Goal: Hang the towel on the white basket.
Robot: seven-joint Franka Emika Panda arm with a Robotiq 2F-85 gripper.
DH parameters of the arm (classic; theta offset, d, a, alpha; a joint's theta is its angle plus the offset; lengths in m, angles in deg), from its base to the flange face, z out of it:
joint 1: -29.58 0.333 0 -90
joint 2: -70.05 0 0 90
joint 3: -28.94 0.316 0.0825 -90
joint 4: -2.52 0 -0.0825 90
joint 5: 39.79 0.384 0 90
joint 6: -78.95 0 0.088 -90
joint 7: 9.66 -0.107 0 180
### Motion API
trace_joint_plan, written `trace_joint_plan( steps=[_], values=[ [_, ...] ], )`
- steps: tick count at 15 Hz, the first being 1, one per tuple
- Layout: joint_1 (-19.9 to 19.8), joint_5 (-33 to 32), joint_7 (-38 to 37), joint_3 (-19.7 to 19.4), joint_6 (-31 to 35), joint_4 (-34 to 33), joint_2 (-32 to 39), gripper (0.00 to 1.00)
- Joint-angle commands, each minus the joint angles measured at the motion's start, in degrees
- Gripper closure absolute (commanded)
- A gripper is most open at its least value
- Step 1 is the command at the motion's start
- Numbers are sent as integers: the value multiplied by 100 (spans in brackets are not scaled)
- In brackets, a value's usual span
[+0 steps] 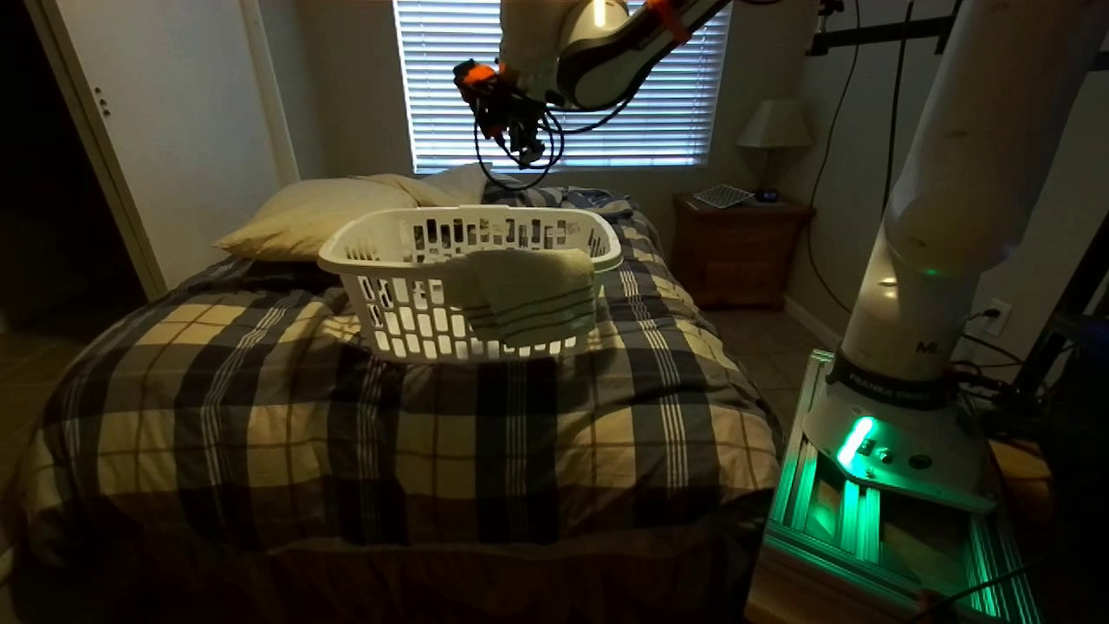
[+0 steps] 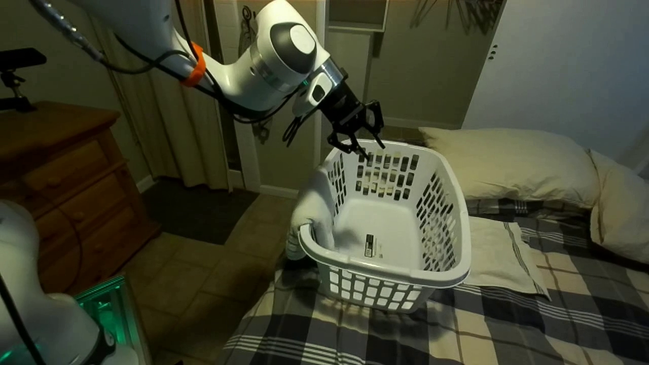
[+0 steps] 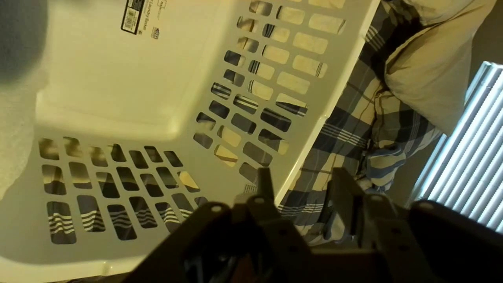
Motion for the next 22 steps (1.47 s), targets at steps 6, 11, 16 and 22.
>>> trace_joint_plan(
  steps=[6, 11, 16, 22],
  values=[
    [271, 1215, 1336, -8, 849, 226, -163, 0],
    [633, 3142, 3696, 207, 352, 446, -556, 0],
    [662, 3583, 5478, 298, -1484, 230, -1006, 0],
    [627, 3396, 7395, 328, -2464, 231, -1400, 0]
  ],
)
